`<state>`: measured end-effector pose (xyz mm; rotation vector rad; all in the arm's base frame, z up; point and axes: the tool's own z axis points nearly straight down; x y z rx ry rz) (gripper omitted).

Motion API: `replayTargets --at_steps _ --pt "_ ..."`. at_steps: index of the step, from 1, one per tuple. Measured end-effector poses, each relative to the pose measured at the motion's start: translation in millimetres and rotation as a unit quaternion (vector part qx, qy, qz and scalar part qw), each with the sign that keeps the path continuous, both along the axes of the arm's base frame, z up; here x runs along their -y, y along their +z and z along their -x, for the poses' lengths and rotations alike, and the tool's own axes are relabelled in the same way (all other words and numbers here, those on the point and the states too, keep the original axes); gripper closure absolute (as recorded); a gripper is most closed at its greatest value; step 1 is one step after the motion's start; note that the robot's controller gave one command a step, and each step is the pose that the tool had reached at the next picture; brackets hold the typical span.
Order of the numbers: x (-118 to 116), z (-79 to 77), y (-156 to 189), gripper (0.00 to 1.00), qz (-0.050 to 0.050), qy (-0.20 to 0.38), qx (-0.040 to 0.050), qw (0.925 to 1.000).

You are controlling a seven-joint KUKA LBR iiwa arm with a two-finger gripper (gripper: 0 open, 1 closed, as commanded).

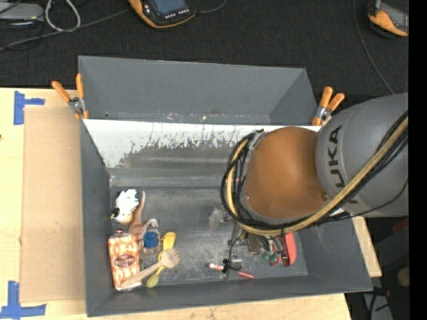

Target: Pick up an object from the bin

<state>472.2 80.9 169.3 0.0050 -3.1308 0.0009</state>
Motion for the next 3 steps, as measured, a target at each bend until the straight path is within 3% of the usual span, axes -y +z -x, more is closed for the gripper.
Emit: replayTargets --at_steps 1,2,3 --pt "0.5 -1.9 4.1 0.00 0.000 -0.002 0.0042 1.0000" --pt "-15.1 -7.6 -61.0 0.00 -0.001 -0.031 0.0050 0.9995" --pt "-42.9 -6.1 -98.7 0.00 -0.002 0.014 0.0167 0.9998"
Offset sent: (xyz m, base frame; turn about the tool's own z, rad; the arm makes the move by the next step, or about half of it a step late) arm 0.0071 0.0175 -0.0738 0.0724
